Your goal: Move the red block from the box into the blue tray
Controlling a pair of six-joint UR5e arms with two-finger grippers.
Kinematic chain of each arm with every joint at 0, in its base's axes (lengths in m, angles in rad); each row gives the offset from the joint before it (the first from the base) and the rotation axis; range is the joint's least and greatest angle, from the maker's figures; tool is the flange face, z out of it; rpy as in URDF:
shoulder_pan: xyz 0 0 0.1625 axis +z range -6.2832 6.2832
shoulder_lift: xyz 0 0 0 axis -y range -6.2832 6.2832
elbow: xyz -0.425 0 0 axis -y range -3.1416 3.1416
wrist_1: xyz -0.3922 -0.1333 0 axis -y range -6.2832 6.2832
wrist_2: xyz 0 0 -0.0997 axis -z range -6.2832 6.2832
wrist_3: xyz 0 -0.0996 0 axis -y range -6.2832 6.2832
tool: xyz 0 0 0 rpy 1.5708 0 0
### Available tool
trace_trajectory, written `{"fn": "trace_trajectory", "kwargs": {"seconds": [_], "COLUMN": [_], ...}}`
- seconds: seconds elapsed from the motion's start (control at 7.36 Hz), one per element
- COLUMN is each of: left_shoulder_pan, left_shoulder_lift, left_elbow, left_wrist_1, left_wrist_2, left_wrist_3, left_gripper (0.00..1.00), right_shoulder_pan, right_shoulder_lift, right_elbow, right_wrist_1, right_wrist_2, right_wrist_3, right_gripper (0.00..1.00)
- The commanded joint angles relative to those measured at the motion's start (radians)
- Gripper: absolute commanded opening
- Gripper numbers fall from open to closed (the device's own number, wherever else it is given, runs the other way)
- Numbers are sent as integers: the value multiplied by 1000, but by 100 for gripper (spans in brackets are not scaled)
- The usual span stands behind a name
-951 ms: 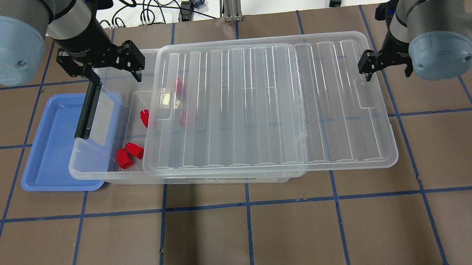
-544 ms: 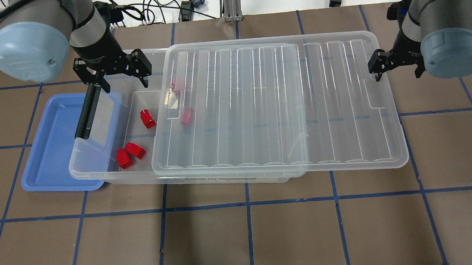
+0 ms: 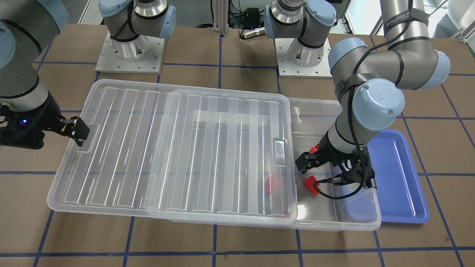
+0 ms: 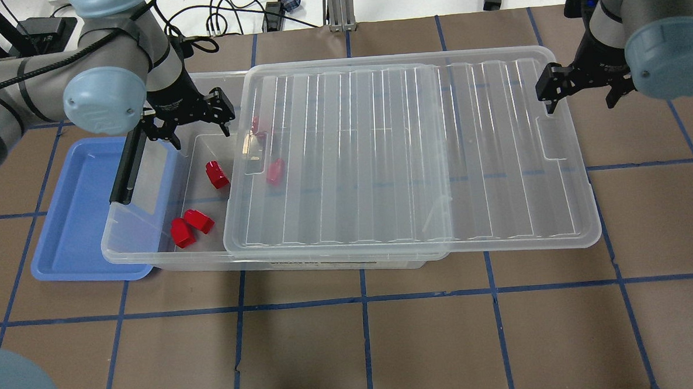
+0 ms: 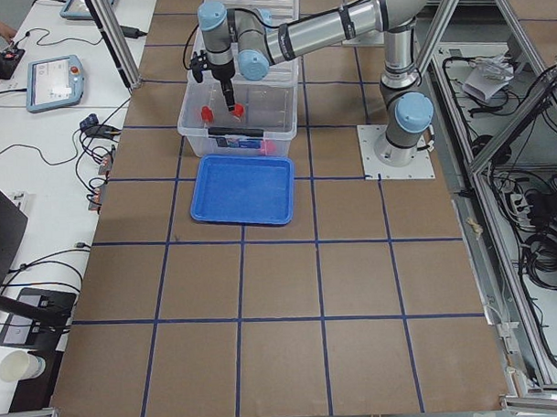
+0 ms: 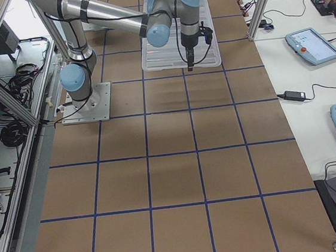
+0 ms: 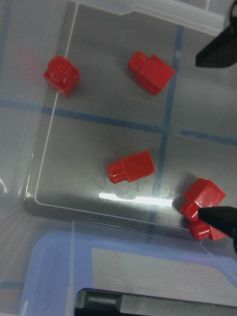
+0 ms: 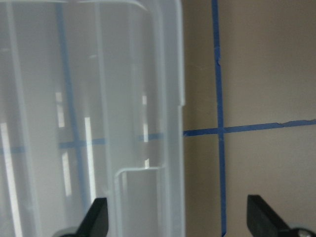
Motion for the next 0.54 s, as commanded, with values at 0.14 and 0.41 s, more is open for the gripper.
{"fn": "trace_trajectory", "kwargs": {"seconds": [0.14,0.41], "left_shoulder_pan": [23,26], "left_shoulder_lift": [-55,-65], "left_elbow": [-18,-20], "left_wrist_1": [62,67], "left_wrist_2": [-1,1], "left_wrist_3": [-16,-29], "left_gripper": [100,100], "right_shoulder_pan": [167,167], "right_shoulder_lift": [-32,-21], "right_elbow": [-201,-173], "right_wrist_1": [264,185], "right_wrist_2": [78,166], "right_wrist_3": [181,171], "right_gripper": [100,100]}}
